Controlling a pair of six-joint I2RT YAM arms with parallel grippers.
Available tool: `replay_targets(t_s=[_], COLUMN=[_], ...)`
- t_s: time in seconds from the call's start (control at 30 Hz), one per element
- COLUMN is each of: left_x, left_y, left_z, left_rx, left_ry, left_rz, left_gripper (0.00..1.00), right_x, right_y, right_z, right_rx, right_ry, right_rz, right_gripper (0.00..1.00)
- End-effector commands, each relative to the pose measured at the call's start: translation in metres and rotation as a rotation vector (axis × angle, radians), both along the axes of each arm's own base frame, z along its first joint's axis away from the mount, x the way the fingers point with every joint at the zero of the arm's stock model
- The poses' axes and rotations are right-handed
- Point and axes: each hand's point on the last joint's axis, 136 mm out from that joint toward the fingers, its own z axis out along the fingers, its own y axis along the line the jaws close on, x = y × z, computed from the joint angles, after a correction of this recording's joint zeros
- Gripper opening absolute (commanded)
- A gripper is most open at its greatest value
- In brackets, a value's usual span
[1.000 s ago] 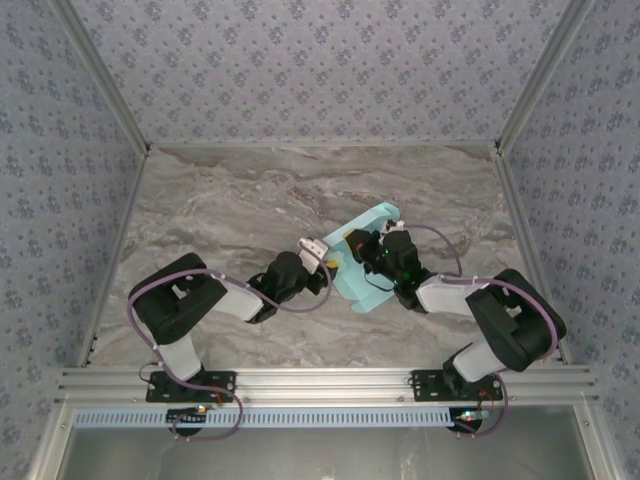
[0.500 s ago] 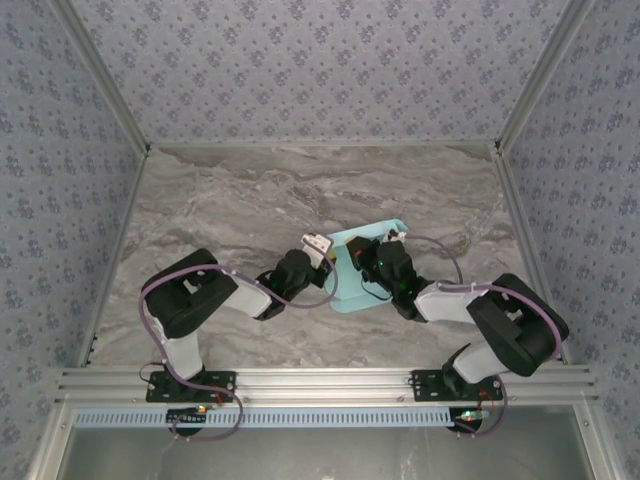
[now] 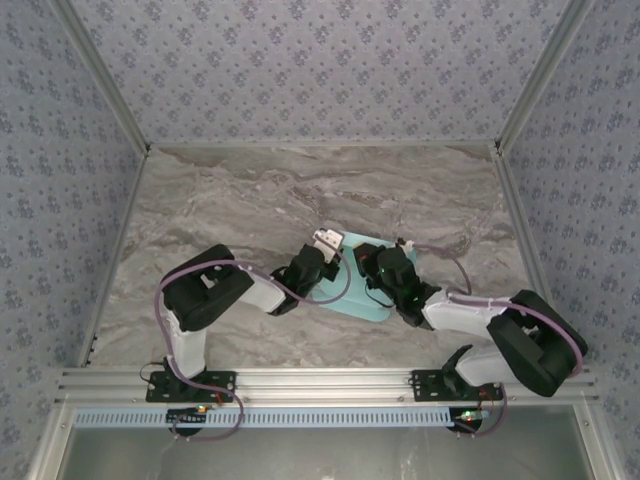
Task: Fold the paper box
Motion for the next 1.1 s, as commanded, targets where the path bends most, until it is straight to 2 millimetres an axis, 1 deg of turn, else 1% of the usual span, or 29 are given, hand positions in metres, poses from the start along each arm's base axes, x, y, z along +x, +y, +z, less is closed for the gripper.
replay_targets(t_s=[0.0, 0.07, 0.1, 0.17, 0.2, 0.27, 0.33, 0.4, 0.57, 0.7, 0.73, 0.77, 0.8, 0.83, 0.87, 0.93, 1.0, 1.03, 1.07], left_x=[0.01, 0.009, 0.009, 0.009, 0.009, 0.01, 0.01, 0.01, 0.009, 0.008, 0.008, 0.008, 0.008, 0.007, 0.007, 0.007, 0.008, 0.008, 0.009], left_y=[0.0, 0.001, 0.001, -0.001, -0.002, -0.004, -0.006, -0.007, -0.008, -0.01, -0.011, -0.011, -0.011, -0.012, -0.012, -0.012, -0.011, -0.01, -0.008], left_z=[0.014, 0.012, 0.011, 0.01, 0.009, 0.009, 0.007, 0.007, 0.005, 0.006, 0.005, 0.005, 0.005, 0.005, 0.005, 0.004, 0.006, 0.007, 0.009], left_rx=[-0.02, -0.012, -0.008, -0.002, 0.002, 0.001, 0.004, 0.002, 0.003, 0.001, 0.001, 0.001, 0.002, 0.001, 0.003, 0.004, -0.01, -0.021, -0.033], left_ry=[-0.057, -0.059, -0.059, -0.061, -0.06, -0.06, -0.058, -0.058, -0.053, -0.051, -0.049, -0.048, -0.047, -0.046, -0.046, -0.047, -0.051, -0.053, -0.058], left_rz=[0.044, 0.041, 0.037, 0.032, 0.028, 0.021, 0.016, 0.013, 0.005, -0.007, -0.01, -0.012, -0.015, -0.017, -0.022, -0.021, -0.011, -0.001, 0.009], left_gripper=[0.1, 0.1, 0.1, 0.1, 0.1, 0.1, 0.1, 0.1, 0.1, 0.1, 0.1, 0.1, 0.1, 0.1, 0.1, 0.1, 0.12, 0.14, 0.16], right_x=[-0.016, -0.022, -0.025, -0.031, -0.034, -0.04, -0.043, -0.046, -0.047, -0.031, -0.023, -0.015, -0.008, -0.001, 0.007, 0.02, 0.03, 0.037, 0.039], right_y=[-0.015, -0.023, -0.027, -0.036, -0.04, -0.049, -0.057, -0.063, -0.071, -0.074, -0.075, -0.076, -0.077, -0.076, -0.075, -0.08, -0.075, -0.068, -0.06], right_z=[-0.021, -0.021, -0.021, -0.018, -0.017, -0.01, 0.003, 0.015, 0.051, 0.079, 0.084, 0.09, 0.09, 0.091, 0.085, 0.072, 0.057, 0.057, 0.051], right_rx=[-0.077, -0.106, -0.115, -0.134, -0.145, -0.178, -0.223, -0.276, -0.386, -0.471, -0.517, -0.584, -0.655, -0.74, -0.826, -0.947, -0.963, -0.94, -0.895], right_ry=[0.091, 0.109, 0.113, 0.121, 0.124, 0.111, 0.077, 0.052, 0.017, -0.01, -0.02, -0.04, -0.048, -0.079, -0.087, -0.058, -0.048, -0.062, -0.064], right_rz=[-0.005, -0.003, 0.001, 0.008, 0.012, 0.035, 0.063, 0.097, 0.189, 0.288, 0.329, 0.38, 0.432, 0.521, 0.603, 0.712, 0.814, 0.857, 0.916], right_gripper=[0.07, 0.13, 0.18, 0.34, 0.4, 0.5, 0.59, 0.62, 0.65, 0.68, 0.7, 0.75, 0.81, 0.85, 0.86, 0.85, 0.84, 0.84, 0.79])
